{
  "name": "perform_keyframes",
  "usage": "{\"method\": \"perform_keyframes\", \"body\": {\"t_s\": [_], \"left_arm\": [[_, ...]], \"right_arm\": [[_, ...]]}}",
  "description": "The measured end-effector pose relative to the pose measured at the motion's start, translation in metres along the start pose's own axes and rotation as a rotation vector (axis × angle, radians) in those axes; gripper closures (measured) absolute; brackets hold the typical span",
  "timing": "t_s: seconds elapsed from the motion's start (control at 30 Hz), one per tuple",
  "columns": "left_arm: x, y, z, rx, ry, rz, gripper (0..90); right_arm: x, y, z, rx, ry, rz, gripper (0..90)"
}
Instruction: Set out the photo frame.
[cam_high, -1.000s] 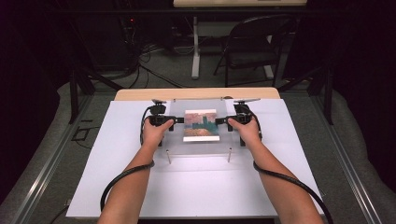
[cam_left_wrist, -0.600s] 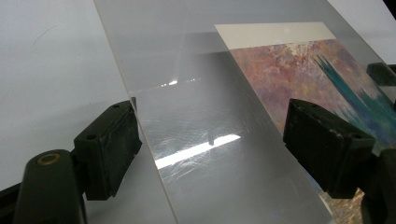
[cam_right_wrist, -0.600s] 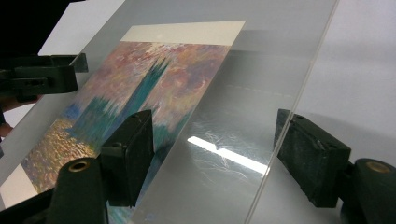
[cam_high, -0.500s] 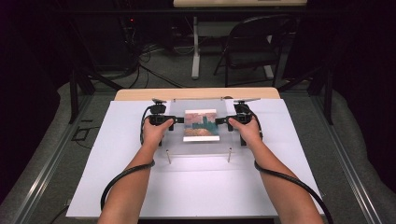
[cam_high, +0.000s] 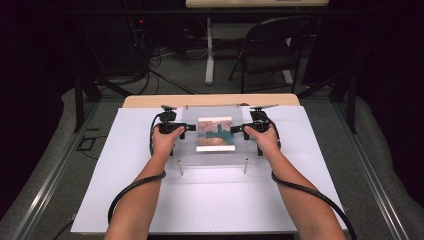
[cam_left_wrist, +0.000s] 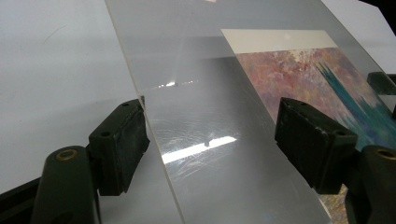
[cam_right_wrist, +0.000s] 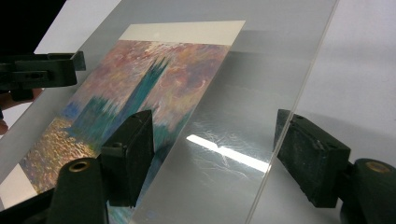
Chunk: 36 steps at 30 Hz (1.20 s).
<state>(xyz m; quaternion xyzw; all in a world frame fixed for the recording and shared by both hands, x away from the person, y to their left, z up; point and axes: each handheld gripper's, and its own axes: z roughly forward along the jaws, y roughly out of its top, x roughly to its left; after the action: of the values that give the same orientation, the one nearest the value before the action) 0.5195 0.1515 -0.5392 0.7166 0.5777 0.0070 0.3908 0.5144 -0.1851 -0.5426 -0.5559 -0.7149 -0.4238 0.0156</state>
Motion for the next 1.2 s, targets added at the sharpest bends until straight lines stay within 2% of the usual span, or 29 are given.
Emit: {"method": "perform_keyframes", "body": {"t_s": [0.23, 0.47, 0.57, 0.73, 0.9, 1.2], "left_arm": [[-0.001, 0.001, -0.003, -0.011, -0.005, -0.005, 27.3], [-0.001, 0.002, -0.011, -0.027, -0.011, 0.002, 28.3], [-0.002, 0.003, -0.016, -0.025, -0.017, 0.011, 29.6], [-0.007, 0.005, -0.022, -0.030, -0.001, 0.035, 30.9], [-0.012, 0.006, -0.030, -0.034, 0.004, 0.052, 34.4], [-0.014, 0.005, -0.039, -0.061, 0.005, 0.048, 39.2]], "right_arm": [[0.001, 0.001, -0.004, -0.006, 0.002, -0.001, 30.4], [0.009, 0.005, -0.011, -0.017, -0.004, -0.045, 31.0], [0.012, 0.006, -0.014, -0.023, -0.006, -0.061, 31.4], [0.015, 0.007, -0.017, -0.026, -0.012, -0.076, 31.6], [0.017, 0.005, -0.021, -0.039, -0.016, -0.075, 33.1], [0.023, 0.005, -0.030, -0.052, -0.022, -0.081, 35.9]]}}
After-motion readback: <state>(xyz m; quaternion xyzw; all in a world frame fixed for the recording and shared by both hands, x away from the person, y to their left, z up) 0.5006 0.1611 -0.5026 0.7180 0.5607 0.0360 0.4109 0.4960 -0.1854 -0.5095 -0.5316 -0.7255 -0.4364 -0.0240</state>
